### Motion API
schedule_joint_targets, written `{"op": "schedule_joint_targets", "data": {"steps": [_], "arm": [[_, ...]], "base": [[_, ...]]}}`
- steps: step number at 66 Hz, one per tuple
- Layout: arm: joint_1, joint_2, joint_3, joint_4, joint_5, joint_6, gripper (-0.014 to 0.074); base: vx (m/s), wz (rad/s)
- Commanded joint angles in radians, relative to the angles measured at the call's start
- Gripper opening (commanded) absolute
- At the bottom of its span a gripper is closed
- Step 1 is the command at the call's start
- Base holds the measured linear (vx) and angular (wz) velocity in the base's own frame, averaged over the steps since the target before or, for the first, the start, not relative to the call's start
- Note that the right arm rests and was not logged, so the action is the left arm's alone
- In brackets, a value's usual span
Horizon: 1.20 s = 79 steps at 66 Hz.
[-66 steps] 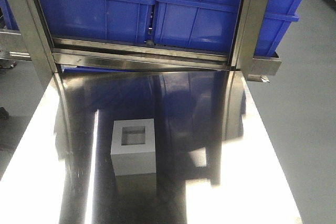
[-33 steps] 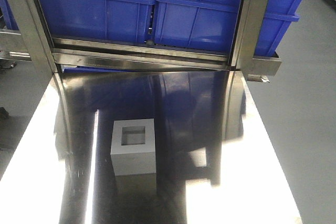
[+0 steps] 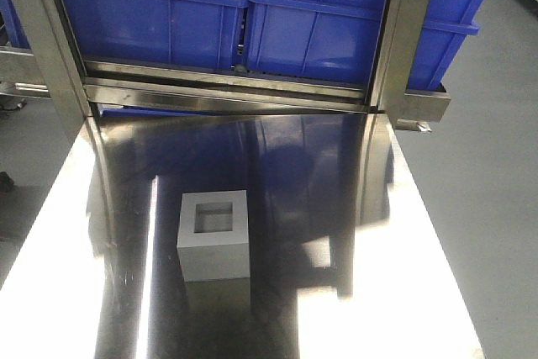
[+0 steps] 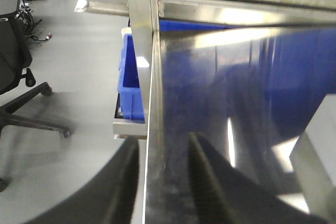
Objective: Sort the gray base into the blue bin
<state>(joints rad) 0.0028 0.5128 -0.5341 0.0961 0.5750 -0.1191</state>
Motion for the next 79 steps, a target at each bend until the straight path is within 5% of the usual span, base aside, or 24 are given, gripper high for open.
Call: {"op": "schedule_joint_targets", "data": {"steps": [1,28,52,62,79], "arm": [[-0.006,0.009,-0.036,-0.004,-0.056,0.011,0.0339],[-0.006,0.009,-0.036,-0.006,-0.079,0.005,0.0356],[-0.006,0.038,-0.047,-0.117,-0.093,0.024,0.0356],[-0.007,0.138,-0.119,-0.263,-0.003,0.165,0.0356],[-0.007,0.321,-0.232,-0.629,0.066,0.476,0.0356]], "base": [[0.00,0.00],[0.00,0.00],[0.00,0.00],[0.00,0.00],[0.00,0.00]]}}
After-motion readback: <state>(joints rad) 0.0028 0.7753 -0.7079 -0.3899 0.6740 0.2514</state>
